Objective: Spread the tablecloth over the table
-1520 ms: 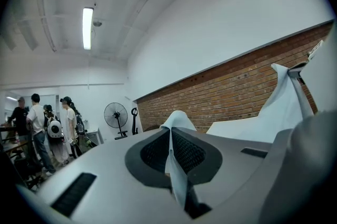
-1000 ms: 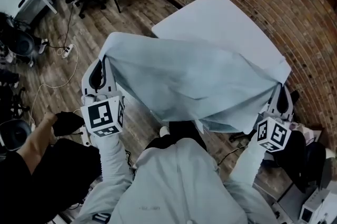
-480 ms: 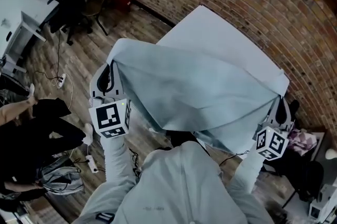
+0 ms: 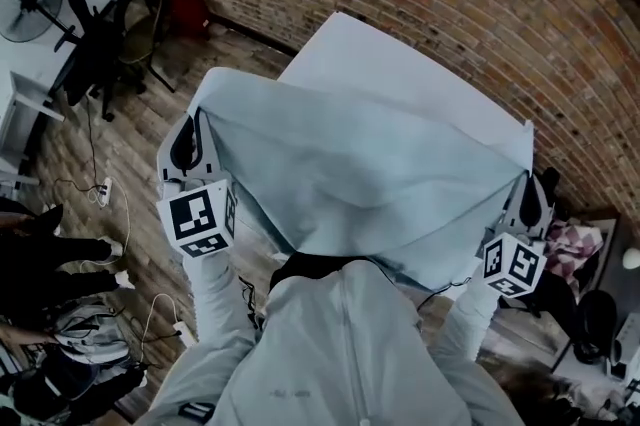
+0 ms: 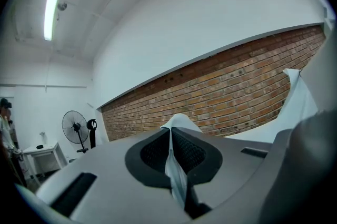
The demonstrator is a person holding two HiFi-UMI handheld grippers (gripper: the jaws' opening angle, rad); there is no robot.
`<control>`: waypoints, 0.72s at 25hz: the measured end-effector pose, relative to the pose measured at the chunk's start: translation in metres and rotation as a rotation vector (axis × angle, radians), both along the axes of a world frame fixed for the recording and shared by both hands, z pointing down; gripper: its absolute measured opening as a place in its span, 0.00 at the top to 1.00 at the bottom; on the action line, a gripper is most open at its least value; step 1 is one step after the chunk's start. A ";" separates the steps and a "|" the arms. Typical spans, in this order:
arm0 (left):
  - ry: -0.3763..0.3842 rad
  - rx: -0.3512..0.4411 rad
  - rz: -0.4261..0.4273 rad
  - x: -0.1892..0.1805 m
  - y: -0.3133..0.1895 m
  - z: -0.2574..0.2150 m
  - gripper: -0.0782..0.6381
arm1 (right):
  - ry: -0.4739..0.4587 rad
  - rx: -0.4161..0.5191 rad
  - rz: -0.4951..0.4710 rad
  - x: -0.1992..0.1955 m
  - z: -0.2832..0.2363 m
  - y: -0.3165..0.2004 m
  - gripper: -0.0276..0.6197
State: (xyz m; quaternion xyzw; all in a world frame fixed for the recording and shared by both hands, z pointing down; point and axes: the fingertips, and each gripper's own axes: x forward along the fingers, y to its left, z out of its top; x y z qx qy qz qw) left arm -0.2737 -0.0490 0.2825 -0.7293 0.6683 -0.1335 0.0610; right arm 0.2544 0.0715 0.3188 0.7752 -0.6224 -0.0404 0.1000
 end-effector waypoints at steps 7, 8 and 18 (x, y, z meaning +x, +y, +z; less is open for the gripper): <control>0.006 0.010 0.058 0.021 -0.039 -0.006 0.86 | 0.009 -0.004 0.106 0.022 -0.005 0.020 0.92; 0.007 0.009 0.066 0.023 -0.046 -0.006 0.86 | 0.011 -0.005 0.127 0.026 -0.006 0.024 0.92; -0.023 -0.071 0.240 0.076 -0.125 0.019 0.86 | 0.032 -0.028 0.359 0.051 -0.013 0.056 0.92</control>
